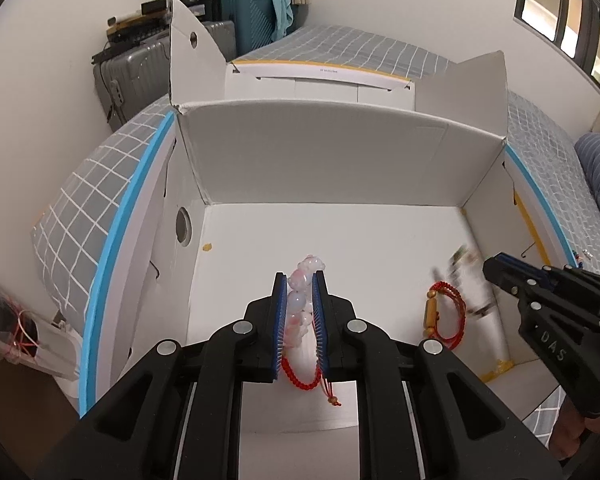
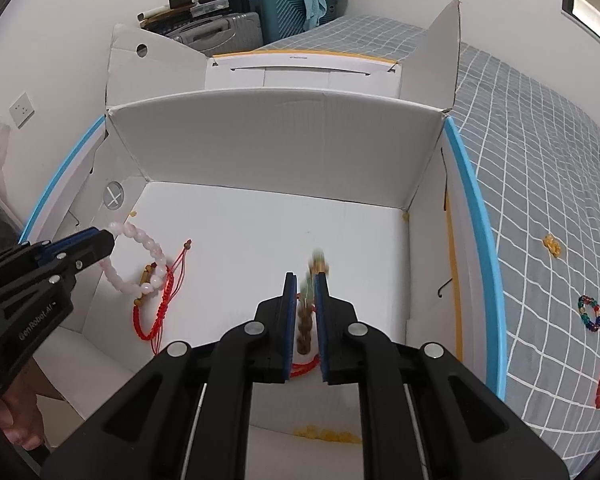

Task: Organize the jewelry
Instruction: 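Open both tools to drop the bead bracelets into the box, then move both tools back toward the bracelets left on the bed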

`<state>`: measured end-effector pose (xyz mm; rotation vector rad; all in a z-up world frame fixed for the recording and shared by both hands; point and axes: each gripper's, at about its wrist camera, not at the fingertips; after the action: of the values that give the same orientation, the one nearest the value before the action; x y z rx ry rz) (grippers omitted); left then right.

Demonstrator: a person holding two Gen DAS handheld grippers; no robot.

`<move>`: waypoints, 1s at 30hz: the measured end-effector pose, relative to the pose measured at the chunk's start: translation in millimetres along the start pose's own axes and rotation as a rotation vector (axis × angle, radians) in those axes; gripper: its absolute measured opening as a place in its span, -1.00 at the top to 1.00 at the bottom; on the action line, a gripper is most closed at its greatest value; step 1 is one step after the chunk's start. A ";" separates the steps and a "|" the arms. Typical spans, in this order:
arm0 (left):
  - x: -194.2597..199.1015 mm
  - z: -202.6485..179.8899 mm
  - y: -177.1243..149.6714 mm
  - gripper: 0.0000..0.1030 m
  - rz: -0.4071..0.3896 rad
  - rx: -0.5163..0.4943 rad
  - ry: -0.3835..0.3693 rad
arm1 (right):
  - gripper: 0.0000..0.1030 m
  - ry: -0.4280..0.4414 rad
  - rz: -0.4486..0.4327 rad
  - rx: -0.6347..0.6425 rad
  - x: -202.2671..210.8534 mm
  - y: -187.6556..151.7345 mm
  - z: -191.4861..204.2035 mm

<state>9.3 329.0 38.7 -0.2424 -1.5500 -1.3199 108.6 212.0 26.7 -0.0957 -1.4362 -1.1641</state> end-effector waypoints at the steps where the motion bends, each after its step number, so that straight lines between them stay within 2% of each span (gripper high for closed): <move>1: 0.4 0.0 -0.1 0.72 -0.001 0.002 0.000 | 0.81 0.002 0.002 -0.001 0.2 -0.2 -0.3; 3: 2.5 -0.6 0.5 0.72 -0.006 0.000 0.004 | 0.74 -0.003 0.003 -0.001 0.7 -0.2 -0.2; 4: 3.9 -0.5 0.1 0.62 -0.009 0.000 0.004 | 0.64 0.000 0.000 0.000 2.1 -0.4 0.3; 5: 5.2 -0.3 -0.1 0.46 -0.012 0.002 0.004 | 0.37 -0.001 -0.006 0.001 3.8 -0.3 1.3; 6: 6.7 0.7 0.1 0.39 -0.016 0.007 0.002 | 0.20 -0.002 -0.014 0.003 4.8 0.8 2.3; 8: 10.4 2.3 0.4 0.18 -0.026 0.015 0.000 | 0.13 -0.011 -0.033 0.012 9.8 0.7 4.1; 11: 17.5 4.7 0.9 -0.07 -0.039 0.035 -0.004 | -0.19 -0.014 -0.060 0.021 19.5 1.4 6.3; 18: 35.4 -3.1 2.8 -0.42 -0.083 0.043 -0.015 | -0.65 -0.032 -0.141 0.011 47.7 1.1 -1.2; 23: 50.7 -17.4 6.4 -0.69 -0.124 0.038 -0.021 | -0.78 -0.056 -0.196 -0.024 71.9 -2.4 -19.9; 30: 72.1 -55.9 11.1 -0.87 -0.173 0.017 -0.060 | -0.84 -0.118 -0.266 -0.079 112.4 -16.3 -62.1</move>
<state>16.6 255.7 93.7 -0.1404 -1.6615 -1.4448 110.9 100.1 91.6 -0.0291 -1.5394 -1.4532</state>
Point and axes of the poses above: each gripper's, at about its wrist camera, not at the fingertips, and x roughly against the way its jaws point, z to its left, y to its top, and after that the axes turned 12 degrees about y, right-handed
